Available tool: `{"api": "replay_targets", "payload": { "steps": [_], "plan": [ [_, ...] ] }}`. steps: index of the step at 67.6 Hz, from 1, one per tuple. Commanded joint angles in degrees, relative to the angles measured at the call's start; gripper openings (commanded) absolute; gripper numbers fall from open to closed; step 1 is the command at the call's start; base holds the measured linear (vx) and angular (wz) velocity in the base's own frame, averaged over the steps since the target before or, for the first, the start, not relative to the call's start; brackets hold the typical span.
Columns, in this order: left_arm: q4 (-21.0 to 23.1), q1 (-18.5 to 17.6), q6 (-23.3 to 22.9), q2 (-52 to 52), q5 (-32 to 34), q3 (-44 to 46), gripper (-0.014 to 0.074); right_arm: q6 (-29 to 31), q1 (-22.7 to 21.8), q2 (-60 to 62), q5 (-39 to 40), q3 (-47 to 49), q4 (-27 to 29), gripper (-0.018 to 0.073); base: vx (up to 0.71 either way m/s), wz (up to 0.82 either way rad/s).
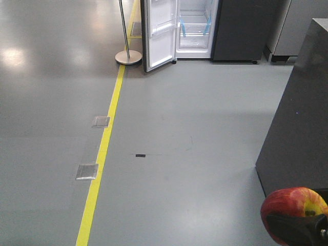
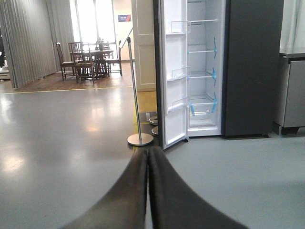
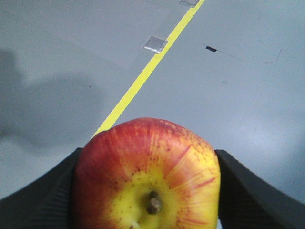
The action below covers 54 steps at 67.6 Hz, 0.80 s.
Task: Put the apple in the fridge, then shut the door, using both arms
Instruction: 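Drive up to the open refrigerator door, apple held in right gripper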
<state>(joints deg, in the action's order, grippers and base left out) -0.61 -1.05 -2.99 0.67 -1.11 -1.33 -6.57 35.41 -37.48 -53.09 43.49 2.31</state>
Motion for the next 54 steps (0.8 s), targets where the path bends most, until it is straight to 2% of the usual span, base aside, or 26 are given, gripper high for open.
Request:
{"api": "replay_targets", "payload": {
  "steps": [1, 54],
  "plan": [
    [0.61, -0.14, -0.24, 0.81, 4.34, 1.03, -0.0006, 0.74, -0.03, 0.11, 3.78, 1.58, -0.12, 0.0223, 0.36, -0.03],
    [0.61, -0.14, -0.24, 0.81, 4.34, 1.03, -0.0006, 0.74, -0.03, 0.11, 3.71, 1.58, -0.12, 0.0223, 0.36, 0.02]
  ]
}}
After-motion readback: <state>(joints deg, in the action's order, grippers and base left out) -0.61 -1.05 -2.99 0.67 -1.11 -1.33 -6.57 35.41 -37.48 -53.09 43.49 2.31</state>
